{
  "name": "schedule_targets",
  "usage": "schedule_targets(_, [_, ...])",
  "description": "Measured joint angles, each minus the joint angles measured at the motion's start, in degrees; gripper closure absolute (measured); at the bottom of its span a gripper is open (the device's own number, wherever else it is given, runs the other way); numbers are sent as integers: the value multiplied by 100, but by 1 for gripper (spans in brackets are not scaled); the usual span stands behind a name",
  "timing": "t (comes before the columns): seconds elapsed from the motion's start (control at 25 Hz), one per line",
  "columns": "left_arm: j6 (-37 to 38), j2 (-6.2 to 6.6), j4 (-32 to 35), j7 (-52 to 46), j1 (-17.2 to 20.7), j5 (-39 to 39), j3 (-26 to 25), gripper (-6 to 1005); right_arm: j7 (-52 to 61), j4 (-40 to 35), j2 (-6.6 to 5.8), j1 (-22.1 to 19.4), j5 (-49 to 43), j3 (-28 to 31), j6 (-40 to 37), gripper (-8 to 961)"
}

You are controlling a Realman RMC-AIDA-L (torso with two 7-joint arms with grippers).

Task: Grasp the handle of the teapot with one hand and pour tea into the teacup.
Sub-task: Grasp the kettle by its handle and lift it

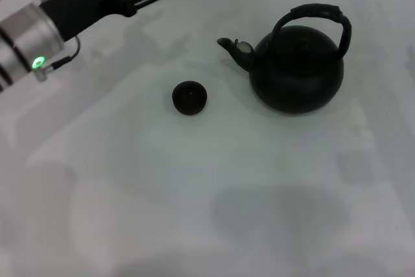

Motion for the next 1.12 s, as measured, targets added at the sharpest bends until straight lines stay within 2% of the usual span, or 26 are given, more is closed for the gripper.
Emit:
schedule_targets(0.24, [-109,-20,1006,1494,858,-1502,0,106,588,47,0,-87,-59,-72,-385,133])
schedule_targets(0.36, [-203,-17,1330,1938,1117,-1922,0,106,950,50,-1,-131,-70,-346,-459,133])
schedule_targets(0.64, [-450,-30,1557,2050,1316,-2105,-3,107,1058,141,-24,-37,-71,-1567,-415,134])
schedule_targets(1.12, [-451,-46,1628,2064,1597,-2344,-9,106,1047,1,-10,293,-69,-1763,409,137])
